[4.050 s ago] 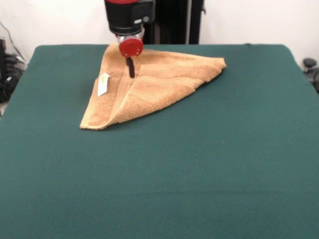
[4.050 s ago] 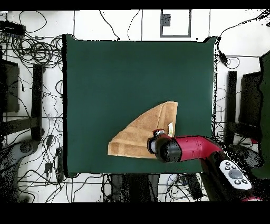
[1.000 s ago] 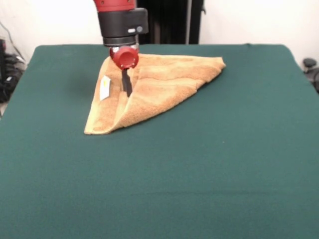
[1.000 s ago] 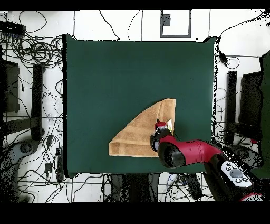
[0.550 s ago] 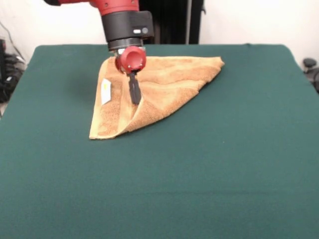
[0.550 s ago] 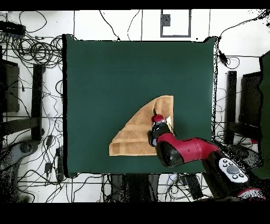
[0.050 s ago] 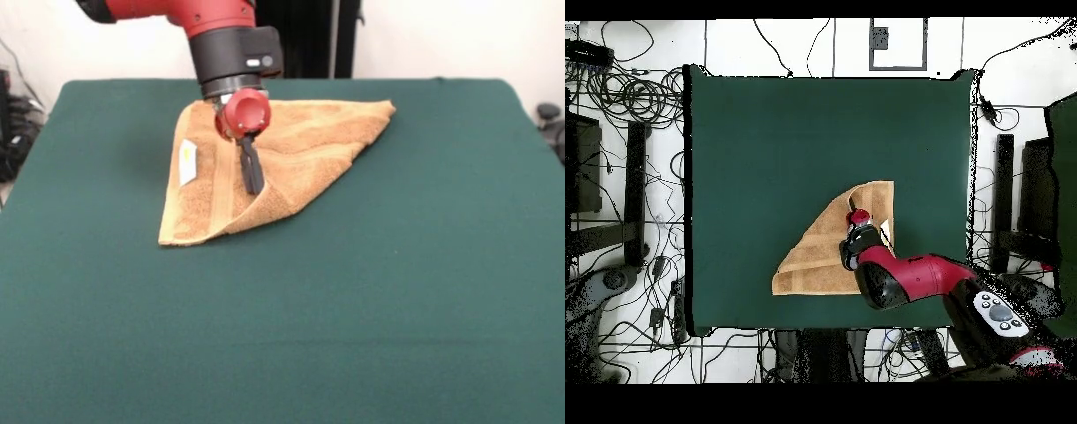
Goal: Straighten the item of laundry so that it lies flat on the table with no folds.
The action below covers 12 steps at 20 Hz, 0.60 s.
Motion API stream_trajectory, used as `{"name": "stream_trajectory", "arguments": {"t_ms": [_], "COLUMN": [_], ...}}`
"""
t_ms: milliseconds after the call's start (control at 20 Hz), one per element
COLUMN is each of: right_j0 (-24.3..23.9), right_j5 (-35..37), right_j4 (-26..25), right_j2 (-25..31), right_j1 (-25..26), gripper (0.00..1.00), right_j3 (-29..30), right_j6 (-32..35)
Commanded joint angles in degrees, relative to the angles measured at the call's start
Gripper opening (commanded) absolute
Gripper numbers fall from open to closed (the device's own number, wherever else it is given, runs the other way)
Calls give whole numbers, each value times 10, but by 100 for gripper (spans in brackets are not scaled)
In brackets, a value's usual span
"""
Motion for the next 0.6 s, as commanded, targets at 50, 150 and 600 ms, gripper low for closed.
{"name": "stream_trajectory", "arguments": {"t_ms": [50,150,600], "right_j0": [34,33,-46], "right_j5": [-13,-14,41], "right_j4": [1,-1,-55], "right_j2": [43,42,144], "right_j1": [7,13,46], "gripper": [100,100,100], "right_j3": [-46,-50,-50], "right_j6": [-13,-14,16]}}
